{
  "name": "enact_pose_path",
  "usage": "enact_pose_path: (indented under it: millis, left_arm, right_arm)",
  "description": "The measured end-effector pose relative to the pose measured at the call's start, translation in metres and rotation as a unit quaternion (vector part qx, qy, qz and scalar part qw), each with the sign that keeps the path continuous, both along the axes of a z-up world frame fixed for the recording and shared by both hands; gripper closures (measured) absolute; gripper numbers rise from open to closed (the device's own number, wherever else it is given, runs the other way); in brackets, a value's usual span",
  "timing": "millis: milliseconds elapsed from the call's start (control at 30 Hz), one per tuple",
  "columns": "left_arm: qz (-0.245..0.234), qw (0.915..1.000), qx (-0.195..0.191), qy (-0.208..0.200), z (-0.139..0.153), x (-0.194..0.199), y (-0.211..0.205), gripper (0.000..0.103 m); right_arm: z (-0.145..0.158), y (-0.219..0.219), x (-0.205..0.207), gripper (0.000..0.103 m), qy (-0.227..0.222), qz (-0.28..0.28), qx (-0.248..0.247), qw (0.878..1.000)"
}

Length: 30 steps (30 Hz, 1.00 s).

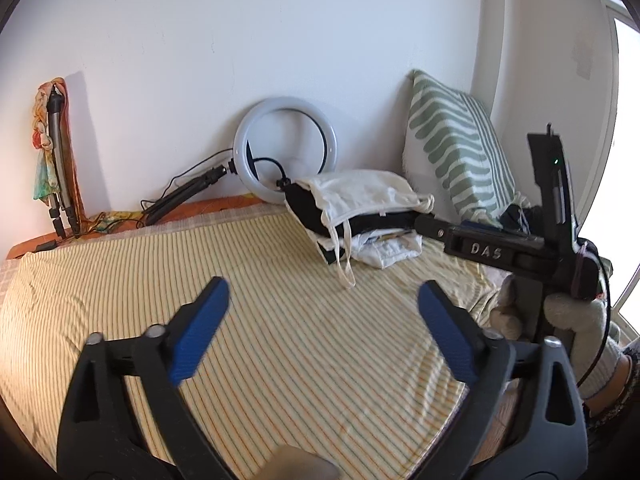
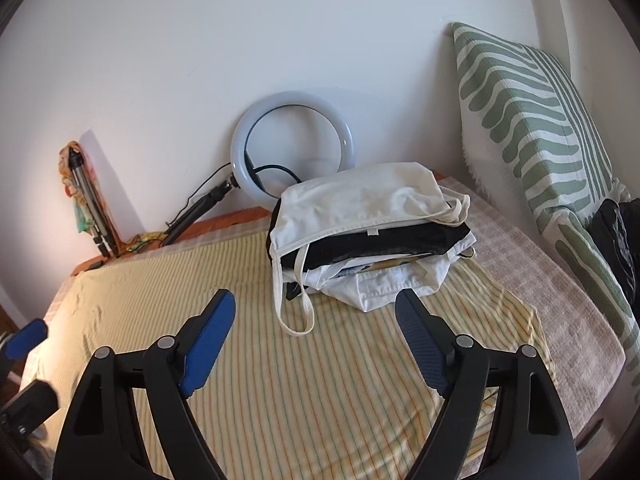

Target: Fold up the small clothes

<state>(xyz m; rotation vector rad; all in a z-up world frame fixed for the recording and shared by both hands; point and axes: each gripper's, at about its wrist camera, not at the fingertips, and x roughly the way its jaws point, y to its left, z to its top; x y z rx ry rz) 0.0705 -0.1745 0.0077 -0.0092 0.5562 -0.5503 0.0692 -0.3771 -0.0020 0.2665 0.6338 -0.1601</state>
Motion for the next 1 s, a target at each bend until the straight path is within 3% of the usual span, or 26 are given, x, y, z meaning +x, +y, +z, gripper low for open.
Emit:
enact_pose_path:
  millis: [500, 1000]
  left_arm:
    - [0.043, 0.9985, 0.033, -0.001, -0.002, 0.000, 0.008, 0.000]
    - [0.045, 0.9981, 0.043, -0.001, -0.003, 0.001, 0.008, 0.000]
  right_arm:
    - [-0.002, 0.011, 0.006, 0.021, 0.001, 0.002, 0.003, 1.000]
    - [-0.010, 0.008, 0.009, 0.021, 0.010, -0.004, 0.021, 1.000]
